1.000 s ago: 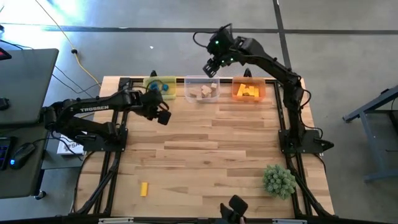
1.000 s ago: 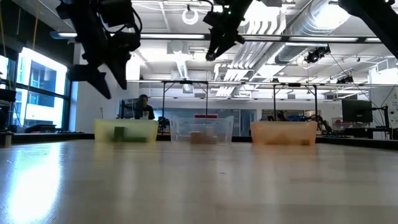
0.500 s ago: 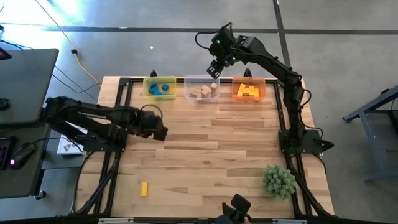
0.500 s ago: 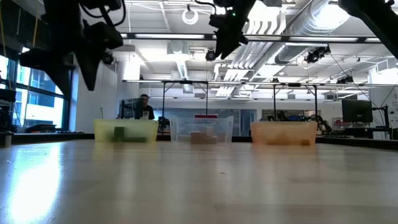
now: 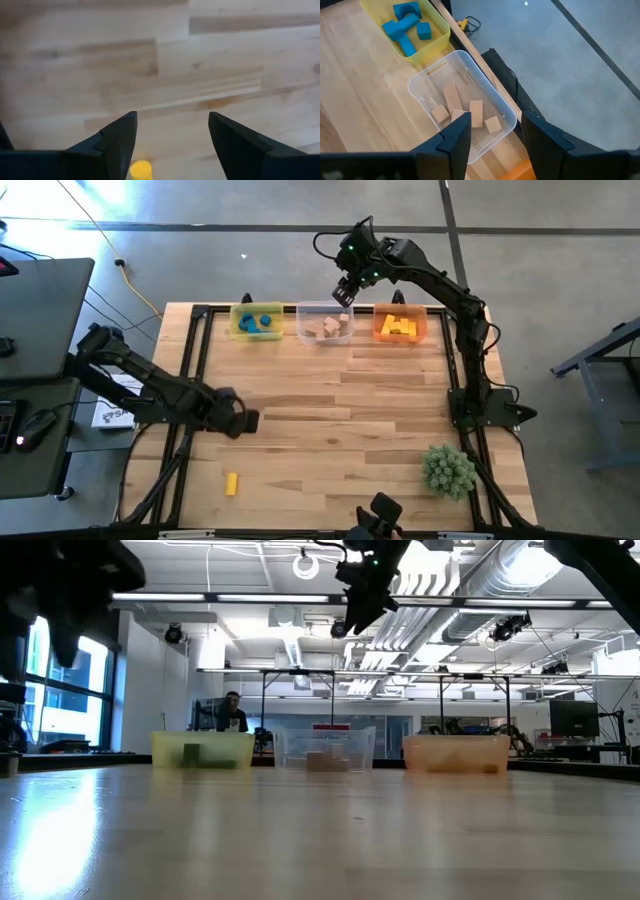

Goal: Sort & place blocks by color
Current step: Put the yellow block into the orange bin

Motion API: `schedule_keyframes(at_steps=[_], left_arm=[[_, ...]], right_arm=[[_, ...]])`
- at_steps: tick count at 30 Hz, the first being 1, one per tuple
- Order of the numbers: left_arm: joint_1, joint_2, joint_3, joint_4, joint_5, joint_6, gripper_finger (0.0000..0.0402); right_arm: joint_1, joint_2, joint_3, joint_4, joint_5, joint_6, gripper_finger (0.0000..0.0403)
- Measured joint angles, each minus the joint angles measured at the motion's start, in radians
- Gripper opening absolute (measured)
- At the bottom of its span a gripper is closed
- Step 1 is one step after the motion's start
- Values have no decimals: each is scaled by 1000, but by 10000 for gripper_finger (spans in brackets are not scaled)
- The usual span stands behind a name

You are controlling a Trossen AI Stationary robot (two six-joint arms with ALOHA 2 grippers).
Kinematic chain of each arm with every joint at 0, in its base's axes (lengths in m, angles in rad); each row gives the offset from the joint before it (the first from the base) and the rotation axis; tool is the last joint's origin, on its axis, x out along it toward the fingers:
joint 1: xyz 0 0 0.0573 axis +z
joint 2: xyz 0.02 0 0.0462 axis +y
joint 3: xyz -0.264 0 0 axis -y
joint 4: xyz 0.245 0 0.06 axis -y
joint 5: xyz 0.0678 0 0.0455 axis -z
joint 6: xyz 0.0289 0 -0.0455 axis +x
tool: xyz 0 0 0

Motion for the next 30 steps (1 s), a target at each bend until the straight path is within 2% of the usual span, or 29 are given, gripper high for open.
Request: schedule_keyframes(at_steps=[7, 15, 28, 30], left_arm=[[-167, 54, 0, 7, 17, -251, 234], [-280, 131, 0, 57, 91, -409, 234], [-352, 323, 6, 310, 162, -459, 234], [-359, 353, 30, 308, 166, -462, 234]], right_arm=[[0, 0, -1, 0, 0, -15, 161], [0, 0, -1, 0, 0, -26, 161], [0, 0, -1, 1, 0, -45, 161], [0, 0, -1, 1, 0, -52, 161]])
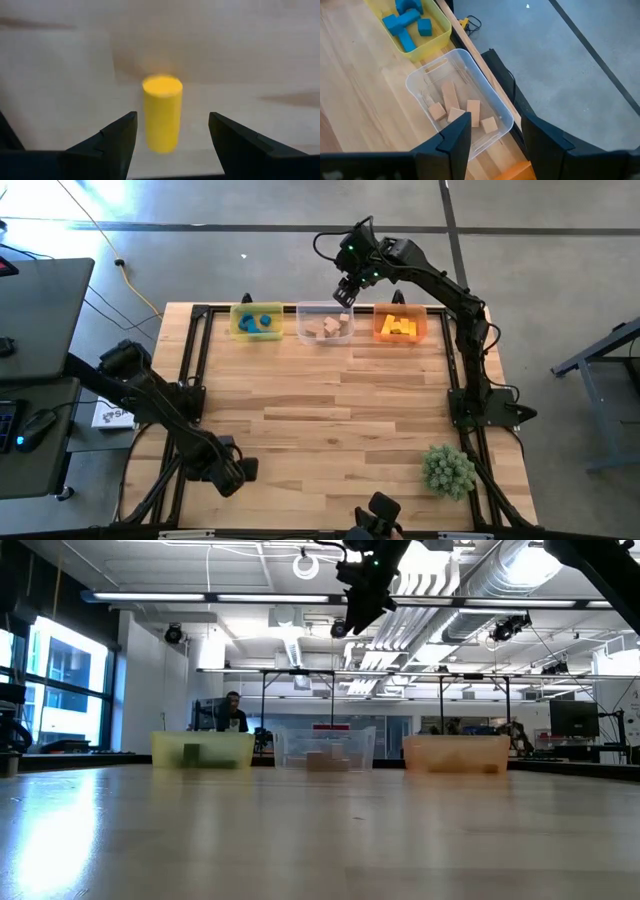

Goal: Sort & place blocks by color
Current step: Put the yellow block into the orange bin

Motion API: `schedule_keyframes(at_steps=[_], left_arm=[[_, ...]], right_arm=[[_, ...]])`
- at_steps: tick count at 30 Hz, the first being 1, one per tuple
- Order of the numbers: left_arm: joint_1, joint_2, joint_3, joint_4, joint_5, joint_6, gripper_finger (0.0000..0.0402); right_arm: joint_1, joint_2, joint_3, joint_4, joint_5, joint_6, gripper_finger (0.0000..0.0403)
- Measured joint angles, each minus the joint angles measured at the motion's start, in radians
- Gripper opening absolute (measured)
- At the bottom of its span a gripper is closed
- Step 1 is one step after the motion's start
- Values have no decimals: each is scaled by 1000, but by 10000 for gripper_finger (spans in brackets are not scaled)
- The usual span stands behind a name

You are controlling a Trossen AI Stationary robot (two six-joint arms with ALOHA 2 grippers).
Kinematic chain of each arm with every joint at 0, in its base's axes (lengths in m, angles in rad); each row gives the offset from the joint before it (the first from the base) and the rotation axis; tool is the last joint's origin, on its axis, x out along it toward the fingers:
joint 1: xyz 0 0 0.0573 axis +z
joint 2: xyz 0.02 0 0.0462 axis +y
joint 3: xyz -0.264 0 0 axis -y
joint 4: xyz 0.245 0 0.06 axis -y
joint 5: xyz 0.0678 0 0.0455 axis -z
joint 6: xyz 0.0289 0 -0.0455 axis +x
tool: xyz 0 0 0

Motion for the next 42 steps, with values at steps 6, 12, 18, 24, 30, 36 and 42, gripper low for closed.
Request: schedule_keyframes(at_steps=[6, 12, 18, 24, 30, 36, 42], left_arm=[[-1, 88, 74, -35, 29, -1, 234], [1, 163, 106, -57, 67, 0, 234], [1, 215, 114, -38, 76, 4, 234], [1, 215, 113, -44, 77, 12, 199], [1, 213, 113, -44, 78, 50, 110], [1, 212, 114, -43, 67, 84, 94], [10, 166, 113, -40, -86, 77, 94]], right_arm=[[0, 0, 0, 0, 0, -8, 161], [0, 0, 0, 0, 0, -11, 161], [0, 0, 0, 0, 0, -11, 161], [0, 0, 0, 0, 0, -11, 161], [0, 0, 0, 1, -2, -9, 161], [0, 0, 0, 7, -2, -11, 161], [0, 0, 0, 7, -3, -11, 161]])
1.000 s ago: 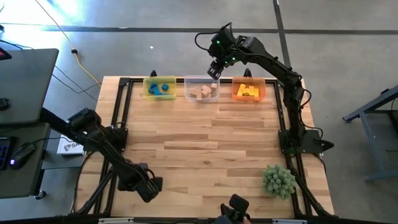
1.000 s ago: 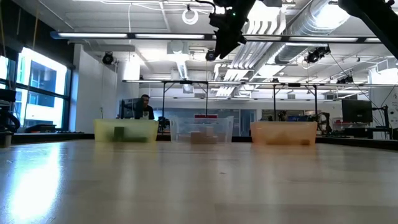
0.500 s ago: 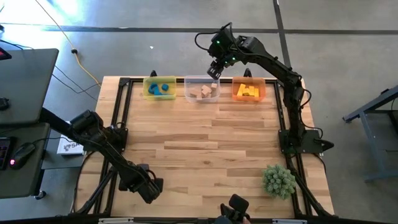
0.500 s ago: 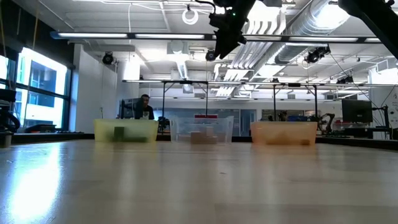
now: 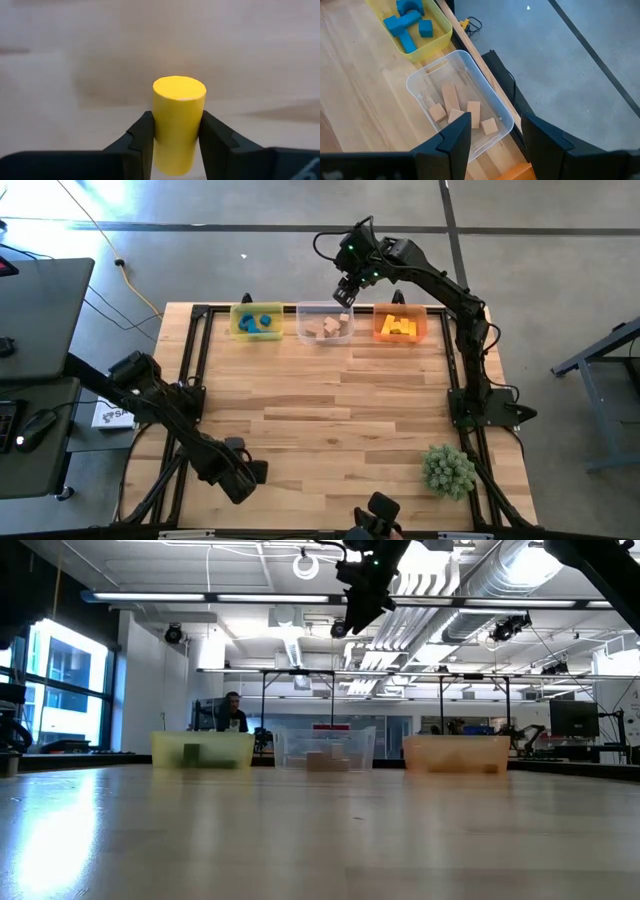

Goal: Sort & place blocks by color
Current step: Put the yellow block into the orange bin

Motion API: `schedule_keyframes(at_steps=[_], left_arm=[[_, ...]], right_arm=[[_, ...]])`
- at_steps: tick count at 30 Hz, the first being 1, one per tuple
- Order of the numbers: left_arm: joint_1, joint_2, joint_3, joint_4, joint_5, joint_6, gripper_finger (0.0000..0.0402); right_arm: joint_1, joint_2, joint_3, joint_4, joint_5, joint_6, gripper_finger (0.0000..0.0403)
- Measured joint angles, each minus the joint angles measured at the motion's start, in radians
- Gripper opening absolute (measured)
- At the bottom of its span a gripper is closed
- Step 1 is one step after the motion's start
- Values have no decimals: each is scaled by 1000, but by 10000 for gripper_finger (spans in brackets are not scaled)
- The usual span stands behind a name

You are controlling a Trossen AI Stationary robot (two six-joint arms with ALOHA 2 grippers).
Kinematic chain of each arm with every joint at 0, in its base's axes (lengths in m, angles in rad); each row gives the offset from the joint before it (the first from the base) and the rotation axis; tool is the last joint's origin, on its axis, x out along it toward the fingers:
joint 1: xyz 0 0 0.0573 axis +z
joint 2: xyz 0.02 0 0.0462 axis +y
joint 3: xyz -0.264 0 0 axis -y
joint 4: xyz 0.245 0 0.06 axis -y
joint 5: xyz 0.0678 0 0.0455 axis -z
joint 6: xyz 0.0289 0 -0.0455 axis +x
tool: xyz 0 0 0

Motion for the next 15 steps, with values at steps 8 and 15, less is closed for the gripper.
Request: schedule_keyframes(at_steps=[8, 15], left_arm=[[70, -146, 0, -79, -216, 62, 94], [177, -279, -1, -147, -375, 211, 94]], right_arm=[[0, 0, 0, 0, -74, -55, 161], [1, 0, 0, -1, -196, -75, 161]])
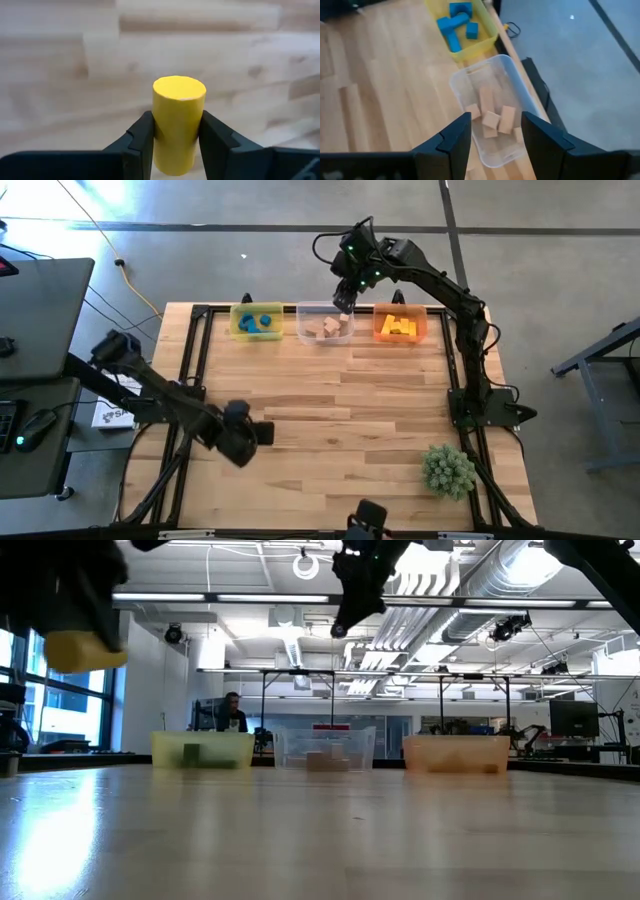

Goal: Sort & place blocks by color
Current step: Put the yellow block into the orange bin

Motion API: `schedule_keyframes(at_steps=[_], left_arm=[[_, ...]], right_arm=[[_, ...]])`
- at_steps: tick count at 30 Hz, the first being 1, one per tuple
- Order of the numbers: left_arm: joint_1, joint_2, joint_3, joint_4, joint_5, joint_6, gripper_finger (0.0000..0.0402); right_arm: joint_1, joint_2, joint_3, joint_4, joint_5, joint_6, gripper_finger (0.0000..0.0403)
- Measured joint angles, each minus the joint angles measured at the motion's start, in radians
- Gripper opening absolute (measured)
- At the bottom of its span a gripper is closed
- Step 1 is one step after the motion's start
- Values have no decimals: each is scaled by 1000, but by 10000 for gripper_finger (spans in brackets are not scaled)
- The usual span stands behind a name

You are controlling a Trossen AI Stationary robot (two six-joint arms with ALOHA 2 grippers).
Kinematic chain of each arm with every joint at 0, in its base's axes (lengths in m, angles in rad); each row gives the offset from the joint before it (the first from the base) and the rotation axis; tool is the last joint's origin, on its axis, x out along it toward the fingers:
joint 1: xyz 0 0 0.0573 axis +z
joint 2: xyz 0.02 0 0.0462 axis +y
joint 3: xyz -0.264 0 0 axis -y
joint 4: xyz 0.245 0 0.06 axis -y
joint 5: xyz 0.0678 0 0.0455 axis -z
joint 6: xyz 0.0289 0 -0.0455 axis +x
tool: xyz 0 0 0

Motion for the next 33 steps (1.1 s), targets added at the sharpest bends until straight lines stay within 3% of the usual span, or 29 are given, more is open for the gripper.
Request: schedule_keyframes(at_steps=[8, 15, 28, 33], left_arm=[[225, -139, -1, 13, -30, 361, 94], [463, -257, -2, 53, 22, 715, 94], [858, -328, -2, 275, 274, 1257, 94], [966, -324, -1, 363, 363, 1404, 94]], right_arm=[[0, 0, 0, -20, -27, 0, 161], [1, 0, 0, -37, -26, 0, 161], [49, 0, 0, -43, -22, 11, 163], [77, 0, 0, -41, -22, 63, 190]])
